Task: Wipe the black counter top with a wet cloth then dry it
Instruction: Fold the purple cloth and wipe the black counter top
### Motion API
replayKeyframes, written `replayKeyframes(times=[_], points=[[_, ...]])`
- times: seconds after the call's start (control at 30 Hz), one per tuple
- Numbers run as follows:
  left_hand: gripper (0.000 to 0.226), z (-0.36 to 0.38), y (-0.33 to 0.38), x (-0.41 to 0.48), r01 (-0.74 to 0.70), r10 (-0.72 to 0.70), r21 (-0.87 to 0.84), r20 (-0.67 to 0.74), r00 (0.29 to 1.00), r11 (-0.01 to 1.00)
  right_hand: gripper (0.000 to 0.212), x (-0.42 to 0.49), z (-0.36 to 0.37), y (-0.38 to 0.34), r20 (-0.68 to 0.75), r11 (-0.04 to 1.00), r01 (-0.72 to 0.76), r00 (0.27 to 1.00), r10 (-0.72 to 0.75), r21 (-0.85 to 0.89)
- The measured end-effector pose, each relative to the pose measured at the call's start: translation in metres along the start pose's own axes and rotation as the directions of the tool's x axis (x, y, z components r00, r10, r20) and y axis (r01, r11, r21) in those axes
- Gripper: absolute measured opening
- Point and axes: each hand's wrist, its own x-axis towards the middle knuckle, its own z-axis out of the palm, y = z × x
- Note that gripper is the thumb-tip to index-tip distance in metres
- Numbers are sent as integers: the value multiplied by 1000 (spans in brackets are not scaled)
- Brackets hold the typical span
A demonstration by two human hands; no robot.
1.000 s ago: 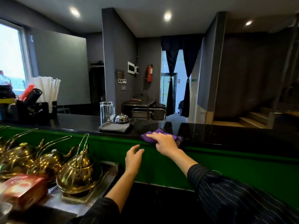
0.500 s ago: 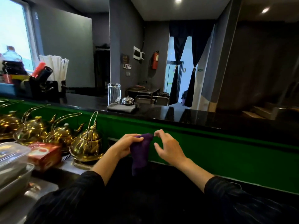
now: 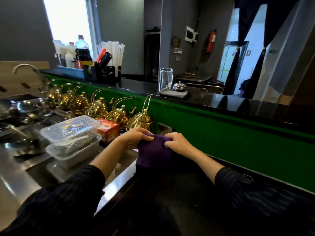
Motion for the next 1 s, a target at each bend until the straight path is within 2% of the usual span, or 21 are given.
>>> replayKeyframes(times=[0.1,0.17,0.23,0.3,0.37,0.5,0.67,0.73,0.87,1.0], points=[[31,-27,-15,-13,12,-12,-1,-6,1000,1000,11,16,17,-11,14,999,-3,1000,2,41],[29,-34,-23,-17,-59,64,47,-125,990,997,12,25,27,-12,10,999,9,1000,-9,32],[26,-31,-33,-15,-133,191,198,-311,931,971,9,31,40,-9,14,997,30,999,-29,-73],[25,-22,-47,-12,-143,358,455,-432,828,879,10,32,56,-4,-42,963,83,994,-97,-258],[25,-11,-64,-6,-148,486,624,-416,768,768,13,31,73,2,-145,891,117,969,-198,-438],[26,-2,-88,3,-138,531,702,-381,757,699,21,30,91,12,-188,771,104,941,-280,-628],[17,-13,-84,13,-26,522,751,-433,735,660,19,47,84,7,-181,718,113,930,-320,-687],[10,-17,-77,17,-24,541,757,-444,715,653,18,56,81,1,-212,709,89,922,-325,-700],[15,-17,-76,24,-48,594,772,-446,670,634,19,63,82,2,-238,691,49,920,-312,-721],[19,-23,-76,27,-23,607,776,-474,637,630,20,71,79,-3,-220,674,77,913,-344,-735]])
